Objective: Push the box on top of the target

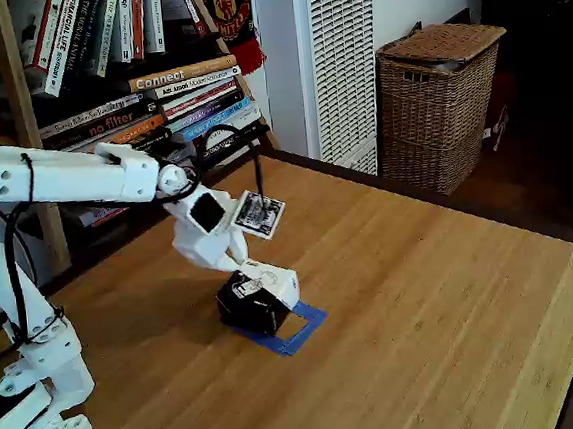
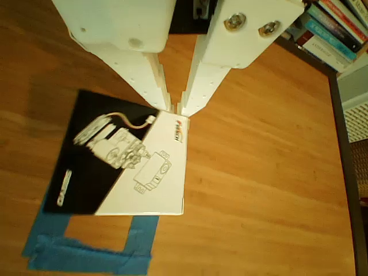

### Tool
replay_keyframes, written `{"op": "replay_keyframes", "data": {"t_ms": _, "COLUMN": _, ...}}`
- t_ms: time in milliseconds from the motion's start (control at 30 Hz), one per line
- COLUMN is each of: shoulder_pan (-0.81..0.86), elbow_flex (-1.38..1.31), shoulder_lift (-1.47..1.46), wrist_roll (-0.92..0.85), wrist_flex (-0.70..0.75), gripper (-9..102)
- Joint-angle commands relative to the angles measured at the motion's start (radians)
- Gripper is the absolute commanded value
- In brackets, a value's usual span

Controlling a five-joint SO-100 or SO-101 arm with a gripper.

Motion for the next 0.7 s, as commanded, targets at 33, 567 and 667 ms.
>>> {"op": "replay_keyframes", "data": {"t_ms": 33, "shoulder_pan": 0.018, "elbow_flex": -0.035, "shoulder_lift": 0.006, "wrist_roll": -0.009, "wrist_flex": -0.02, "gripper": 0}}
{"op": "replay_keyframes", "data": {"t_ms": 567, "shoulder_pan": 0.006, "elbow_flex": -0.02, "shoulder_lift": 0.057, "wrist_roll": -0.014, "wrist_flex": 0.048, "gripper": 0}}
{"op": "replay_keyframes", "data": {"t_ms": 667, "shoulder_pan": 0.005, "elbow_flex": 0.011, "shoulder_lift": 0.08, "wrist_roll": -0.015, "wrist_flex": 0.043, "gripper": 0}}
